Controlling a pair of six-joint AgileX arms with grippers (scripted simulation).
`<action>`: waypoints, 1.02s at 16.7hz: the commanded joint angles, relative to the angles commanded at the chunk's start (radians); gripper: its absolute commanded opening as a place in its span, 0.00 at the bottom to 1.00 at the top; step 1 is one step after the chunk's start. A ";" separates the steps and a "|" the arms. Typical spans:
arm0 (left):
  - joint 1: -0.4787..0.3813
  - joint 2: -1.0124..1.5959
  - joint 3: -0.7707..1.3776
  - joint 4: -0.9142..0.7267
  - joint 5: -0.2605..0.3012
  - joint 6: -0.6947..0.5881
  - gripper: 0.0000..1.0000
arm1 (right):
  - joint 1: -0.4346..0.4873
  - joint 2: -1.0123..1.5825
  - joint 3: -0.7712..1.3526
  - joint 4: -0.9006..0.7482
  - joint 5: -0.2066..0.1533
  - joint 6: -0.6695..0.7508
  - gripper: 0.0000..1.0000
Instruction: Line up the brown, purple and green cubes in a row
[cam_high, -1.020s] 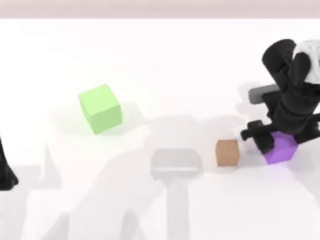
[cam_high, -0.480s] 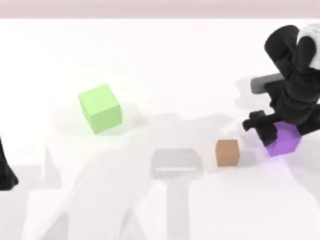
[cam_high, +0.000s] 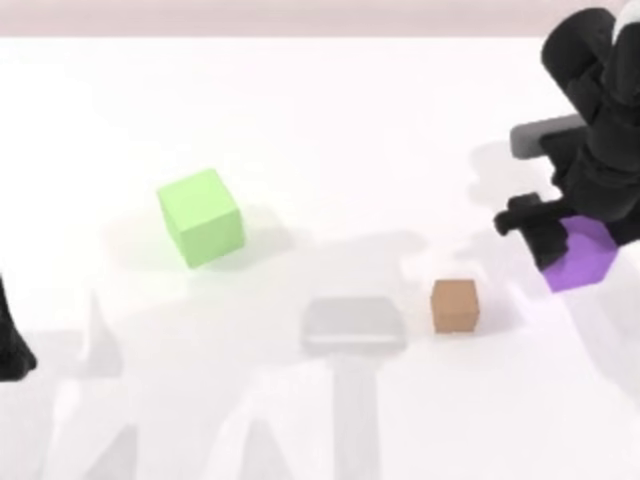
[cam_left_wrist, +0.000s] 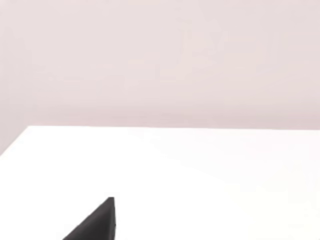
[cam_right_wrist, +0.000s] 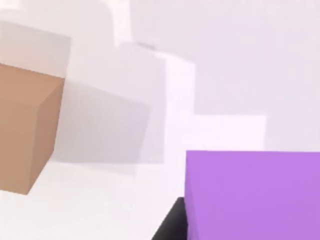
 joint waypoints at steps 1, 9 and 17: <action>0.000 0.000 0.000 0.000 0.000 0.000 1.00 | -0.005 0.004 -0.002 0.003 0.000 0.002 0.00; 0.000 0.000 0.000 0.000 0.000 0.000 1.00 | 0.181 0.121 0.201 -0.092 0.007 0.297 0.00; 0.000 0.000 0.000 0.000 0.000 0.000 1.00 | 0.417 0.236 0.428 -0.195 0.015 0.666 0.00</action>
